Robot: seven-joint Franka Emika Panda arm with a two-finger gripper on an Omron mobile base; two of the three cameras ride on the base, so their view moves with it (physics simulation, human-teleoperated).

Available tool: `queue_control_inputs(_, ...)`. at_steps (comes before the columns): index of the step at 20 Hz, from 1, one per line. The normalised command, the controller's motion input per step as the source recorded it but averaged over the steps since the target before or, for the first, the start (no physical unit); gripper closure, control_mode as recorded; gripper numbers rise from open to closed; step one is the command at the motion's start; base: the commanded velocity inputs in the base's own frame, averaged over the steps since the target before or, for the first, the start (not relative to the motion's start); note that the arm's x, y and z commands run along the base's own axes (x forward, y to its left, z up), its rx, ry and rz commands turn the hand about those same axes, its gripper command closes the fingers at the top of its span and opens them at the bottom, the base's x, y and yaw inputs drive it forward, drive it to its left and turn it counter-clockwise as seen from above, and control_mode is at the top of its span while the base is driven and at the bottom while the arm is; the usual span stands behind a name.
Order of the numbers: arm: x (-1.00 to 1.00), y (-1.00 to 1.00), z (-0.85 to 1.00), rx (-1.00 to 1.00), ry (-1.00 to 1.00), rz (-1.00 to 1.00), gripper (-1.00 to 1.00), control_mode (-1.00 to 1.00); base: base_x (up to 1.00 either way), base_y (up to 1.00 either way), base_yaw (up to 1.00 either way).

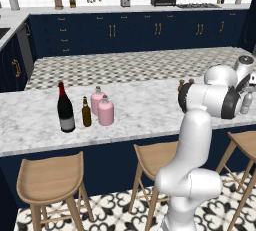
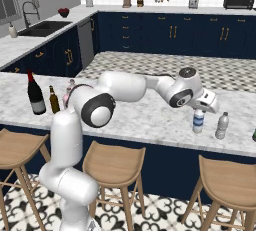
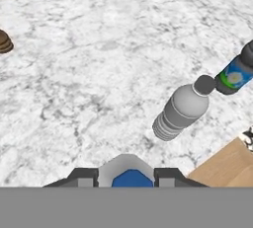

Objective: Move the plastic bottles in the middle to the plastics group, and the glass bottles in the middle to the glass group.

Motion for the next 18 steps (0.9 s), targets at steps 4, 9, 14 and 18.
queue_control_inputs(4, 0.03, 0.00, -0.29, 0.01, -0.04, 0.00, 1.00, -1.00, 0.00, 0.00, 0.00)
queue_control_inputs(9, 0.07, -0.01, -0.48, 0.04, 0.00, 0.00, 1.00, -1.00, 0.00, 0.00, 0.00)
queue_control_inputs(14, 0.03, -0.08, -0.18, 0.00, 0.00, 0.00, 1.00, -1.00, 0.00, 0.00, 0.00)
queue_control_inputs(18, 0.26, -0.11, 0.13, 0.00, 0.00, -0.02, 1.00, -1.00, 0.00, 0.00, 0.00)
